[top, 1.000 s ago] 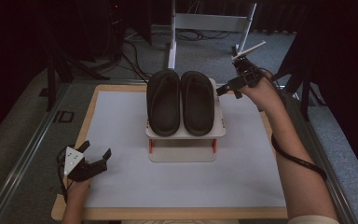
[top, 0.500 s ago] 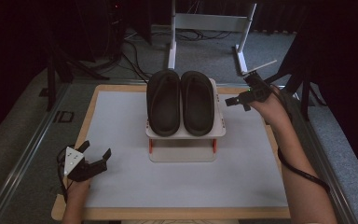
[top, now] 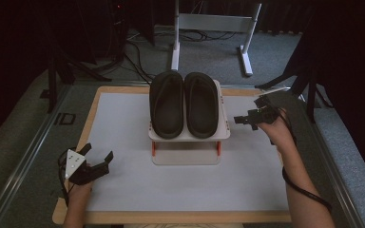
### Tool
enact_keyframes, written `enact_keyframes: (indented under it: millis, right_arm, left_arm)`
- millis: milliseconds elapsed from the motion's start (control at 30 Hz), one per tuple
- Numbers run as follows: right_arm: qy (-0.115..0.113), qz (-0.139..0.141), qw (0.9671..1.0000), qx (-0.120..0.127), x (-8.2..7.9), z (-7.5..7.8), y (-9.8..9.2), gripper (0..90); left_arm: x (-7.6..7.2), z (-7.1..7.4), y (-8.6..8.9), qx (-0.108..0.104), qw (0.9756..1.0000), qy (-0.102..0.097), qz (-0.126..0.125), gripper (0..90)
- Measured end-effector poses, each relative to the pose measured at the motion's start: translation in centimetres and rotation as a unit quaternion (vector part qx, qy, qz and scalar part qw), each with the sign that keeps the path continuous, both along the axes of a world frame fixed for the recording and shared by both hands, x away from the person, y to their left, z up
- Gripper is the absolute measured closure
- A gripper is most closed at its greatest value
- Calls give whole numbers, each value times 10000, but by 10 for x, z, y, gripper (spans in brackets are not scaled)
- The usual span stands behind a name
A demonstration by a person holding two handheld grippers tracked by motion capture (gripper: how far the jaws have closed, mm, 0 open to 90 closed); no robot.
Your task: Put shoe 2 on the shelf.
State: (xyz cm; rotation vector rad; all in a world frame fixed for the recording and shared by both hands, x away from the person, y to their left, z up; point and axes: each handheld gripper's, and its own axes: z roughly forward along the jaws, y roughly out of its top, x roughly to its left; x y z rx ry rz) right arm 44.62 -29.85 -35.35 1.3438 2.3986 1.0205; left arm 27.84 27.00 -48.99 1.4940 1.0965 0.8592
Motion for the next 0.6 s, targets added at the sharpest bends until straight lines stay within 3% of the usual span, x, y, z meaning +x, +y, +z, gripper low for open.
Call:
enact_keyframes:
  millis: [100, 200, 433, 600]
  right_arm:
    - [-82, -29, 10000, 24, -3, -7, -3, 203]
    - [-347, -69, 9992, 167, -11, -22, -10, 195]
    - [-361, -344, 9984, 265, -17, -54, -24, 182]
    - [-538, -547, 9967, 277, -24, -71, -34, 164]
  left_arm:
    - [0, 0, 0, 14, 10000, -16, 1, 96]
    - [-1, 0, 0, 6, 10000, -22, 11, 96]
    - [-1, 0, 0, -3, 10000, -26, 14, 96]
    - [-1, 0, 0, -3, 10000, -27, 14, 96]
